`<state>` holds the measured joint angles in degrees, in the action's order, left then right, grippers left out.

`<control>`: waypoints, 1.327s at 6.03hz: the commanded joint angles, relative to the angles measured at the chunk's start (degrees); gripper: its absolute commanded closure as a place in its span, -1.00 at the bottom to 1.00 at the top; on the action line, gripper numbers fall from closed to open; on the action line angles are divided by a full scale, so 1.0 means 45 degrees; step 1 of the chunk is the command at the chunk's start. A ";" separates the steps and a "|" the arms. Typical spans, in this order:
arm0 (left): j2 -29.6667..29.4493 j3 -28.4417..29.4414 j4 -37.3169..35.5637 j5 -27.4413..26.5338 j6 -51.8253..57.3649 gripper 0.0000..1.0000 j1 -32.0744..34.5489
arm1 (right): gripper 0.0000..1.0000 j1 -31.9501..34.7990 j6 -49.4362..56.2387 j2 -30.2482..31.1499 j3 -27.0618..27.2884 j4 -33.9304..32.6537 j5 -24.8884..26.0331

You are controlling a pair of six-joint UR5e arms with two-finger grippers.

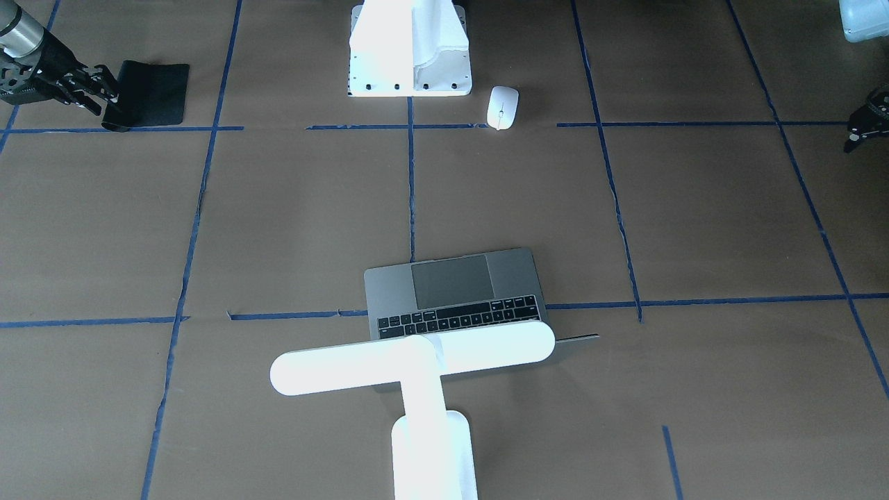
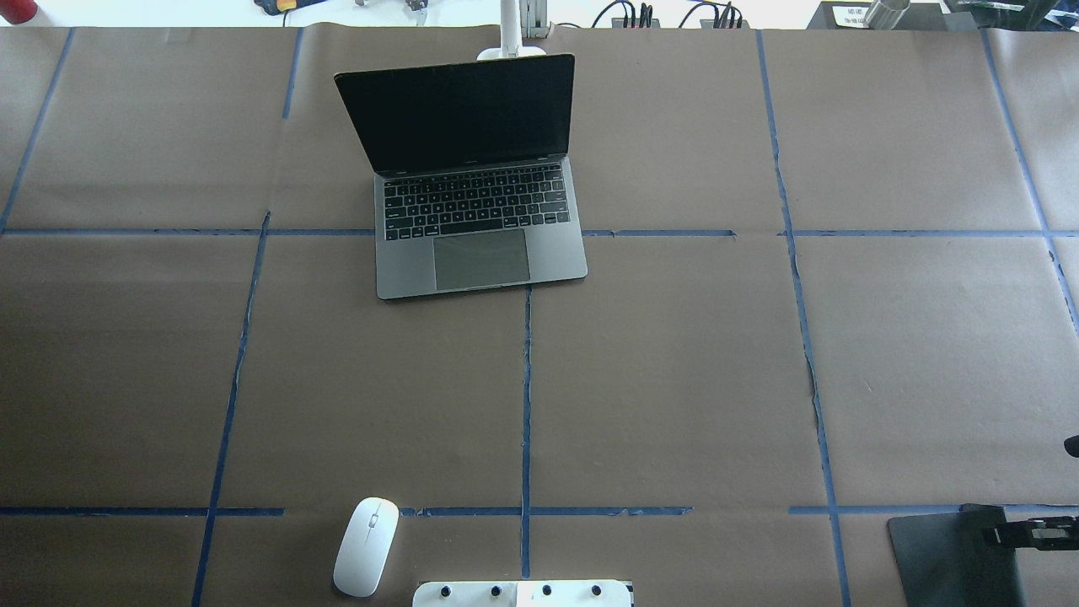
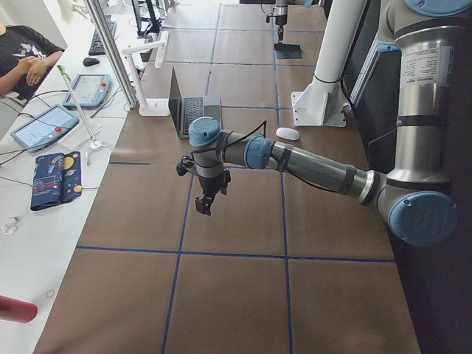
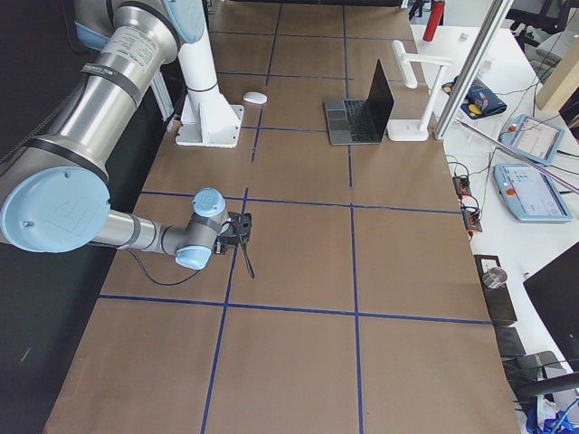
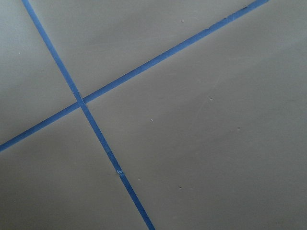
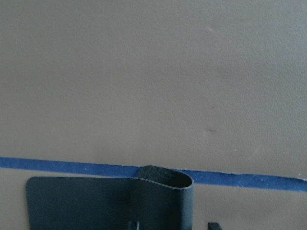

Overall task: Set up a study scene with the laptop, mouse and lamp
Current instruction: 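Lower the right gripper and grasp the edge of the dark grey mouse pad, then drag the mouse pad with the right gripper beside the laptop, away from the robot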

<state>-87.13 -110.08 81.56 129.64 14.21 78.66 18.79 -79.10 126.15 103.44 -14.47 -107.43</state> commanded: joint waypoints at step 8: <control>0.0164 -0.0070 0.0019 0.0000 0.0006 -1.00 0.0002 | 1.00 0.2849 -0.0156 -0.2280 0.0276 -0.1246 -0.0227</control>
<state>-86.33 -110.39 81.65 129.64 14.30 78.66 28.69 -79.76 119.83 104.88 -16.53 -107.81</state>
